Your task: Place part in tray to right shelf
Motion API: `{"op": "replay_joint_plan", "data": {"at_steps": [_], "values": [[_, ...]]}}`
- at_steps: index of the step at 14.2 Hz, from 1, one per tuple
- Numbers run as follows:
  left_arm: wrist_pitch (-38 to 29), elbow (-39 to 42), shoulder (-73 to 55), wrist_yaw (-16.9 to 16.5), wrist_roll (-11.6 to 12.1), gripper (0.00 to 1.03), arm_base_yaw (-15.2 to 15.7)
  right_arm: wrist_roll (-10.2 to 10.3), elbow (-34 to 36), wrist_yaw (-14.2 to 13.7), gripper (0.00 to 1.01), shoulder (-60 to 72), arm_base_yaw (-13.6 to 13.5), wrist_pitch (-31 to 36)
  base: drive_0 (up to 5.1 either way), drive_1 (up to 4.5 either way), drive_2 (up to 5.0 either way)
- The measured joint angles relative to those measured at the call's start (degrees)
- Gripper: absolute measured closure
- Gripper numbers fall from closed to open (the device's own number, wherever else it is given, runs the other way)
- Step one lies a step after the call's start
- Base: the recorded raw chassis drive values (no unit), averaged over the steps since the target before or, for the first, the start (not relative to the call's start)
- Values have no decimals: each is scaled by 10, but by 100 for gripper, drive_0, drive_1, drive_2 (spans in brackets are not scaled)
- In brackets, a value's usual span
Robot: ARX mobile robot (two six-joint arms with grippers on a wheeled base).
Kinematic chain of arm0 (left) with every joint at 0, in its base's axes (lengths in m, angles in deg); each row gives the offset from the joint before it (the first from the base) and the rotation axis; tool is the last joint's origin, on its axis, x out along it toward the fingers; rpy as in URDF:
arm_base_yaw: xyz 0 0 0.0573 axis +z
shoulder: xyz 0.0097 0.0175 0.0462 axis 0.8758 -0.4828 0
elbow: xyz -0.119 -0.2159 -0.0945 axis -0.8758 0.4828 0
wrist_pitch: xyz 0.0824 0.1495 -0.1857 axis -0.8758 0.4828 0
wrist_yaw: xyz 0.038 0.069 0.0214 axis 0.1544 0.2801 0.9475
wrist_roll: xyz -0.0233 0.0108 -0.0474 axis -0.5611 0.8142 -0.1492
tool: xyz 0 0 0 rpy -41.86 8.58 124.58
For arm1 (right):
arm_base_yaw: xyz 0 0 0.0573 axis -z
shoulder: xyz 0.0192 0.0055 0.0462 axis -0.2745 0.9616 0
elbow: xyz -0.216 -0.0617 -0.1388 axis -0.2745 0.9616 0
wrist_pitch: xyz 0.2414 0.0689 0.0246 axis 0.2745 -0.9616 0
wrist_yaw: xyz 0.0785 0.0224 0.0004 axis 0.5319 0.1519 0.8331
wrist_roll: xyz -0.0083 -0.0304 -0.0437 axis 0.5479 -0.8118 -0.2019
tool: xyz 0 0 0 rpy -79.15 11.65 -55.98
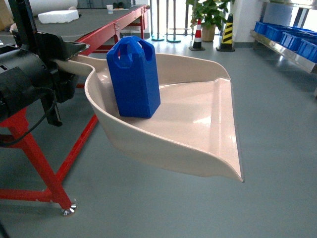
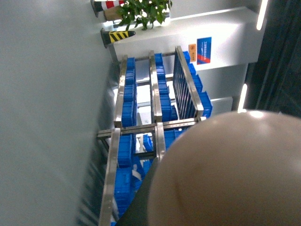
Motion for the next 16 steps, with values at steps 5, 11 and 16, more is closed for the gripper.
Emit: {"op": "replay_joint_plan", "data": {"at_steps": [5, 11, 16], "values": [[1, 0, 0, 0, 0, 91, 0, 0, 0, 0, 3, 0, 0, -1, -3, 422, -429], [1, 0, 0, 0, 0, 91, 0, 0, 0, 0, 3, 0, 0, -1, 4, 430, -422], [-3, 0, 0, 0, 0, 91, 0, 0, 0, 0, 3, 2, 0, 0, -4, 422, -429]]}}
